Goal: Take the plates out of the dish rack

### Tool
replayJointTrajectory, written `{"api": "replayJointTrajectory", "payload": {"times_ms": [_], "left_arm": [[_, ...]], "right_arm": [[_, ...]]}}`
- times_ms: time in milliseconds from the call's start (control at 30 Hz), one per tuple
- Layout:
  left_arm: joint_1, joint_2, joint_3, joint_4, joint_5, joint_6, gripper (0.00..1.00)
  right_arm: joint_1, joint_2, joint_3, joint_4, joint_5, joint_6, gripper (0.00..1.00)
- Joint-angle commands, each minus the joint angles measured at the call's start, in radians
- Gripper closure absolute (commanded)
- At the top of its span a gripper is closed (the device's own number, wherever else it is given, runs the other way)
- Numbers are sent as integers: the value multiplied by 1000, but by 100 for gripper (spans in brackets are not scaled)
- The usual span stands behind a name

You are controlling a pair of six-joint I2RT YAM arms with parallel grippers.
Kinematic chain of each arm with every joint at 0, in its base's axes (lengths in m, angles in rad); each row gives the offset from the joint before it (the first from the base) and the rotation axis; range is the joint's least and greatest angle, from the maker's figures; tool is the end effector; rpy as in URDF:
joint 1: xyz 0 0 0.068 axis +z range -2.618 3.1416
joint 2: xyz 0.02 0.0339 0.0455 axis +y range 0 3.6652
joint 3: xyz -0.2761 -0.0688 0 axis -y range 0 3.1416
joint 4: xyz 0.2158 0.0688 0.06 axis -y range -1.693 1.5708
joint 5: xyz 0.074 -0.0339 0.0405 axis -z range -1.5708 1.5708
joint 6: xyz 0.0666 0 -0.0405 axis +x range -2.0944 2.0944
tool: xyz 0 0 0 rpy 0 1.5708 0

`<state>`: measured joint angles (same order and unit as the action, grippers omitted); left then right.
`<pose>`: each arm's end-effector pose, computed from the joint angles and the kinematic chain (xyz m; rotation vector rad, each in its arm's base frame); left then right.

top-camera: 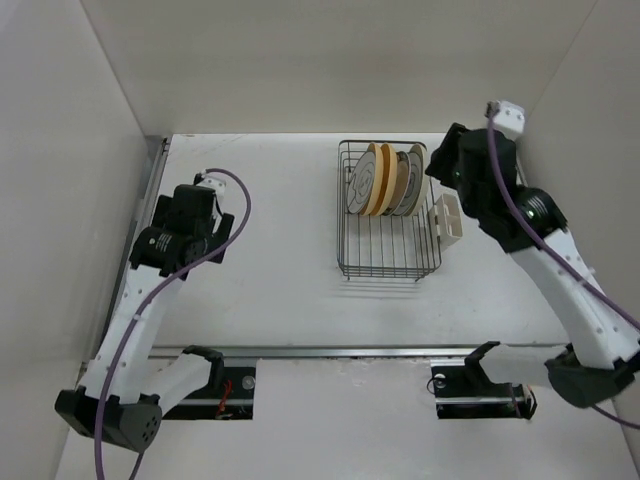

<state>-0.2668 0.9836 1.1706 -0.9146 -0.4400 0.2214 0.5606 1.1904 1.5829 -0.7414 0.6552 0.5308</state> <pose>0.1697 -0.0170 0.3531 0.3246 2.2365 0.4798 0.2021 0.0789 0.4645 0.4009 1.8033 0.1312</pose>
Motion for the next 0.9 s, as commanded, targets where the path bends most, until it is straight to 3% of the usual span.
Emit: {"api": "replayJointTrajectory", "payload": {"times_ms": [0, 67, 100, 133, 300, 333, 367, 433, 567, 667, 867], "left_arm": [[3, 38, 63, -44, 31, -92, 1], [3, 38, 63, 0, 8, -103, 3], [3, 38, 48, 19, -23, -103, 4], [3, 38, 23, 35, -38, -103, 4], [3, 20, -45, 102, -60, -93, 4], [3, 20, -54, 102, -60, -93, 4], [3, 10, -69, 111, -60, -93, 4], [3, 10, -83, 111, -60, -103, 4], [3, 1, -118, 134, -71, -113, 4], [3, -8, -129, 143, -80, -113, 4], [12, -8, -147, 143, -80, -113, 4]], "right_arm": [[-48, 135, 127, -13, -62, -91, 54], [-73, 208, 141, -13, -62, -75, 73], [-85, 225, 150, -1, -62, -75, 73], [-108, 239, 150, 34, -51, -75, 66], [-140, 399, 172, 83, -100, -109, 63], [-140, 425, 172, 83, -100, -118, 48], [-140, 449, 187, 83, -88, -118, 47], [-140, 515, 201, 74, -43, -118, 47], [-140, 593, 224, 74, 56, -109, 61], [-140, 641, 268, 63, 138, -109, 66], [-140, 699, 298, 20, 196, -109, 66]]}}
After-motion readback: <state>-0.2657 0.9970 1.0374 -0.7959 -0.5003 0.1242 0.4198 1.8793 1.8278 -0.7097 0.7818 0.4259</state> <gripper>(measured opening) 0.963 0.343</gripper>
